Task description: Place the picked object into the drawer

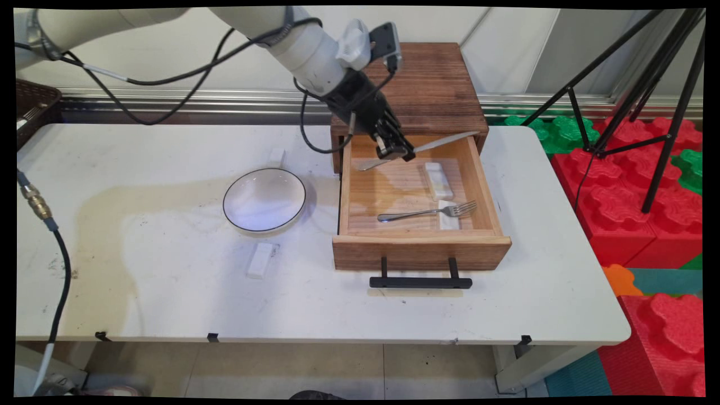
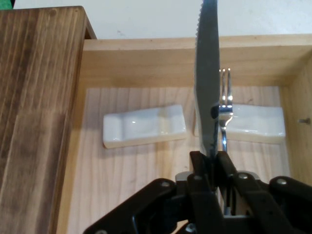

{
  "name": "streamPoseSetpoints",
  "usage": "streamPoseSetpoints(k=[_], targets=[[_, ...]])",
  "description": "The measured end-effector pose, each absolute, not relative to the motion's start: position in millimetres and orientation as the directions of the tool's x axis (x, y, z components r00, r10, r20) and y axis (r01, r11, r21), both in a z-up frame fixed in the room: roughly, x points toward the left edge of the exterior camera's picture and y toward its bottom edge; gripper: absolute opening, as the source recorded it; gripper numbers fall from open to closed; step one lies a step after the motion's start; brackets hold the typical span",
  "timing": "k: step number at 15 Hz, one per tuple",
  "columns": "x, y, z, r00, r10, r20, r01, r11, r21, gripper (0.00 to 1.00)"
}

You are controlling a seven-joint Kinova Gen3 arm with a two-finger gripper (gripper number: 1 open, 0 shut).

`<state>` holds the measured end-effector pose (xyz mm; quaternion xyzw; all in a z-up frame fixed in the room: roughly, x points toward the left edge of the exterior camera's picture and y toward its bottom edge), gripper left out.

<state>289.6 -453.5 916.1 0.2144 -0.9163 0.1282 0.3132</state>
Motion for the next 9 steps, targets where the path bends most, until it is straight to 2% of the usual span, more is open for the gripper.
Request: streamPoseSetpoints(k=[9], targets=[[275.6, -484.4, 884.2, -0.73, -0.303, 0.613, -0.455, 0.884, -0.105, 0.0]])
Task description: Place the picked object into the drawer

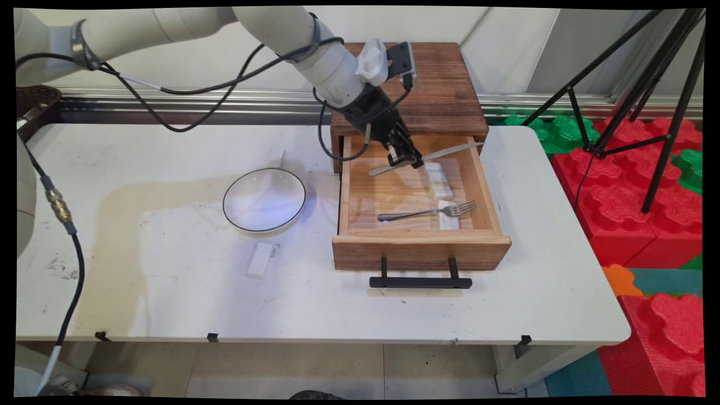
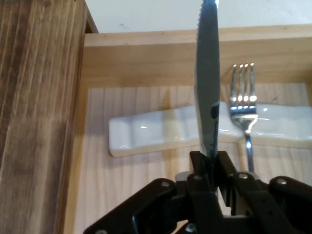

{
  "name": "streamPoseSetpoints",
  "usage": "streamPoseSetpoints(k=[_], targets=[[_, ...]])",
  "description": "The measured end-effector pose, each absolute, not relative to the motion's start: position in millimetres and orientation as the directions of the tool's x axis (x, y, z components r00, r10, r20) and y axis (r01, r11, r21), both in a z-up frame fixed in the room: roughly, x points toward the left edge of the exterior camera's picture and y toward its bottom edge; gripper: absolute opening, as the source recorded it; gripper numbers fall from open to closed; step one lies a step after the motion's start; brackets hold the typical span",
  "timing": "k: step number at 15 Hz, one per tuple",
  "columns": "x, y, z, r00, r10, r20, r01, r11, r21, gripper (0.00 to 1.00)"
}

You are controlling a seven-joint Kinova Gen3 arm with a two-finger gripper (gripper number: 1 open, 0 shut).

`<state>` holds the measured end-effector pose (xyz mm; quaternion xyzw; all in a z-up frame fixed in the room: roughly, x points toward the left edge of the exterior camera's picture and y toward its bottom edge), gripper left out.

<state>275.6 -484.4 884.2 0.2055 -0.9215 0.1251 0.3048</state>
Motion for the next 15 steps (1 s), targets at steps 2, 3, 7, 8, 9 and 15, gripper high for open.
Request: streamPoseSetpoints(k=[2, 3, 7, 8, 9, 15], targets=[[275.3, -490.0, 877.6, -0.733, -0.3, 0.61, -0.452, 0.885, -0.109, 0.0], [275.0, -493.3, 873.7, -0.735, -0.297, 0.609, -0.449, 0.886, -0.111, 0.0], [277.6, -506.8, 856.8, -0.748, -0.29, 0.597, -0.44, 0.89, -0.119, 0.0], [278.7, -508.9, 854.0, -0.751, -0.29, 0.594, -0.439, 0.89, -0.121, 0.0], [279.7, -510.6, 851.5, -0.753, -0.288, 0.591, -0.437, 0.891, -0.123, 0.0], [283.4, -523.2, 829.4, -0.773, -0.274, 0.572, -0.412, 0.902, -0.126, 0.0]])
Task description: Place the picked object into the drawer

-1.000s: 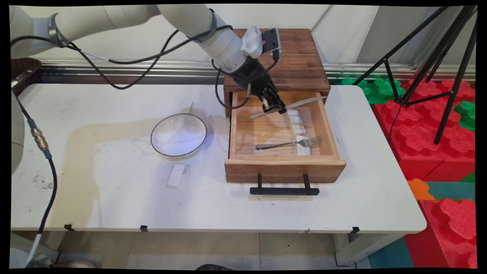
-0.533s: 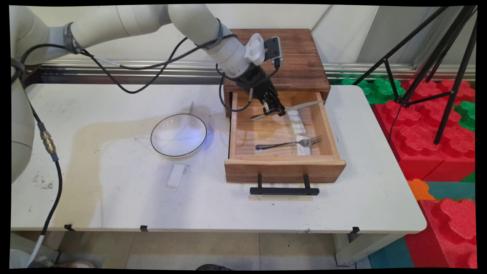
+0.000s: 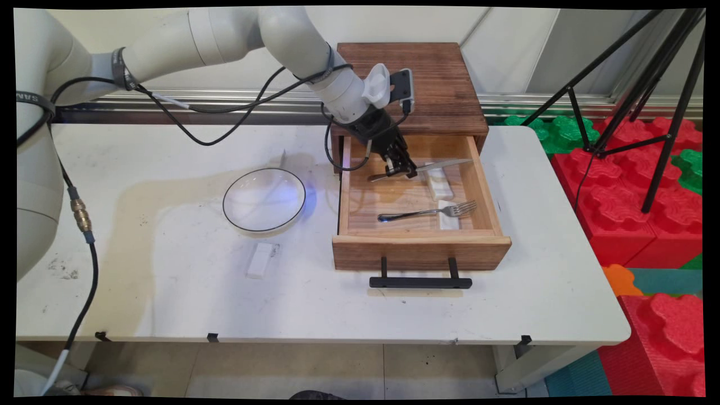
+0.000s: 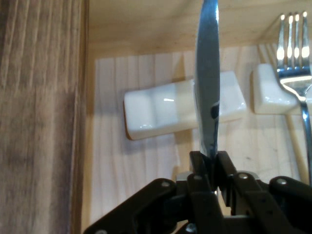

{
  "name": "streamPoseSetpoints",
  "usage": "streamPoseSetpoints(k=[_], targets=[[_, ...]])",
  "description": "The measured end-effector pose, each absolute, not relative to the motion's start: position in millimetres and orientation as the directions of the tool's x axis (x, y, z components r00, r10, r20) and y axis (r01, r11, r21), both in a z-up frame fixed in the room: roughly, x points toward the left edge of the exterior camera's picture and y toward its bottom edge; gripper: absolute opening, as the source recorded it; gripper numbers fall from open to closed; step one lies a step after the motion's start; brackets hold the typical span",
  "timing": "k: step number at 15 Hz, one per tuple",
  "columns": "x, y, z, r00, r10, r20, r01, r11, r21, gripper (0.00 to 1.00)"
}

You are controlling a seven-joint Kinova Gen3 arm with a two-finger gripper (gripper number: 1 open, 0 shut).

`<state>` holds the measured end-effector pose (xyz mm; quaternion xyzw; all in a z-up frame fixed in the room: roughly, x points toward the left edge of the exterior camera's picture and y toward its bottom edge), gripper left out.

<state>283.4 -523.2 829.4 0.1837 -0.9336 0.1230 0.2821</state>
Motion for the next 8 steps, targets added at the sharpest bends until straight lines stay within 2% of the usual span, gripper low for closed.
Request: streamPoseSetpoints(k=[8], targets=[[287.0, -534.3, 810.1, -0.783, -0.261, 0.565, -0.396, 0.909, -0.129, 0.0]])
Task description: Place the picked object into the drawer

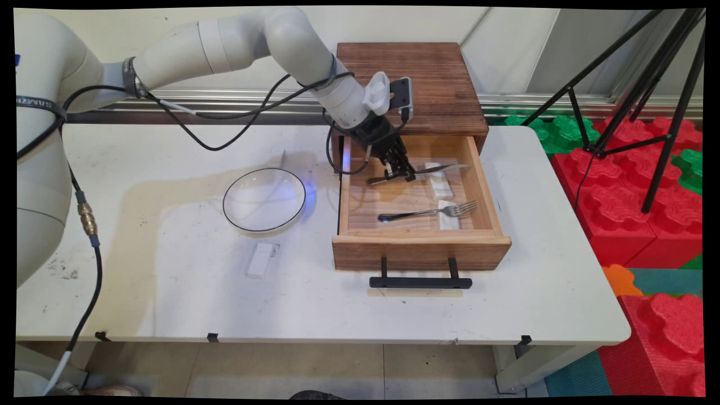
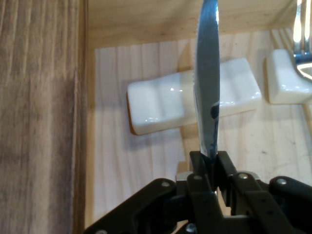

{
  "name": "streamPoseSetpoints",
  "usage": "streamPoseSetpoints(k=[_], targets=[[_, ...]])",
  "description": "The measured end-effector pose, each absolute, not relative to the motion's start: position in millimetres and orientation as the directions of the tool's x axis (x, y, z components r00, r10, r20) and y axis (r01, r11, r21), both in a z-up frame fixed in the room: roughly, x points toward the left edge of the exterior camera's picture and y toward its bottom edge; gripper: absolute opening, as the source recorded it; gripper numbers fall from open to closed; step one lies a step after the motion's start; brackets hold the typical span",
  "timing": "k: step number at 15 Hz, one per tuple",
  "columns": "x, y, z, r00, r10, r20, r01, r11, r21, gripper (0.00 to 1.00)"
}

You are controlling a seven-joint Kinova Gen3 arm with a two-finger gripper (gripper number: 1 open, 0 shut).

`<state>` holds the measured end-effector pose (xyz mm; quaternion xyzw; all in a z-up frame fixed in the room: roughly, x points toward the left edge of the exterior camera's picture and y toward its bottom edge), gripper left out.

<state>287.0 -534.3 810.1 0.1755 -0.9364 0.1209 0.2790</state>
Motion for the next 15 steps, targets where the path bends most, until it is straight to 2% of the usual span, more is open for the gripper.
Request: streamPoseSetpoints(k=[5, 6, 15], targets=[[287.0, -537.9, 802.4, -0.783, -0.256, 0.568, -0.39, 0.912, -0.126, 0.0], [286.9, -538.3, 801.2, -0.782, -0.256, 0.568, -0.389, 0.913, -0.125, 1.0], [287.1, -539.9, 799.0, -0.777, -0.252, 0.577, -0.388, 0.913, -0.124, 1.0]])
